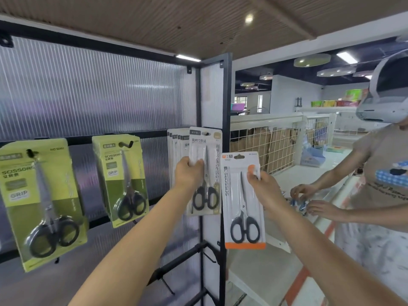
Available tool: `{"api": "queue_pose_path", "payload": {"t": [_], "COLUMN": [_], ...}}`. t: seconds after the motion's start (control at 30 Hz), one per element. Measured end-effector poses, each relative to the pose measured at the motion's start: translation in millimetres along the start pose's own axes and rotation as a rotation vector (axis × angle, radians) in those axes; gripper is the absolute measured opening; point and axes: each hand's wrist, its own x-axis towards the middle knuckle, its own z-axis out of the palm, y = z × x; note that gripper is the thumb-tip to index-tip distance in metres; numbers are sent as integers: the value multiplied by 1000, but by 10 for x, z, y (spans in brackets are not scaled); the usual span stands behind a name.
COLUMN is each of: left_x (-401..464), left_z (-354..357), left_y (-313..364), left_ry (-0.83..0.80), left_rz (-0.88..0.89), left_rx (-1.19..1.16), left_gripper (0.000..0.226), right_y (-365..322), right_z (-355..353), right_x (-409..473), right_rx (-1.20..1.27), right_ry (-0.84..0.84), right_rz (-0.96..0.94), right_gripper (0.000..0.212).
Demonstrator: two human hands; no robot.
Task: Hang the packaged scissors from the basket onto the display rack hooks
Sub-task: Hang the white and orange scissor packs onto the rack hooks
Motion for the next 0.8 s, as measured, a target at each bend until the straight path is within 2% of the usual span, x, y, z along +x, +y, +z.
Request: {"api": "queue_pose_path", "payload": {"t": [0.2,0.37,0.47,0.8], "left_x": [80,168,169,226], "left_z": [30,75,89,52], "left_y": [-66,-134,-175,-197], "left_ry": [2,21,26,77], "left_rz": [26,47,63,112], "left_rx": [63,44,18,99], "left_gripper": [37,38,38,38], "right_y": [55,88,130,226], "right_z": [56,98,135,170], "right_x": [99,150,208,312], "right_rx": [17,-9,3,27], "right_ry": [-2,6,1,-15], "right_rz": [-10,10,5,48], "right_gripper": [42,33,41,45]}}
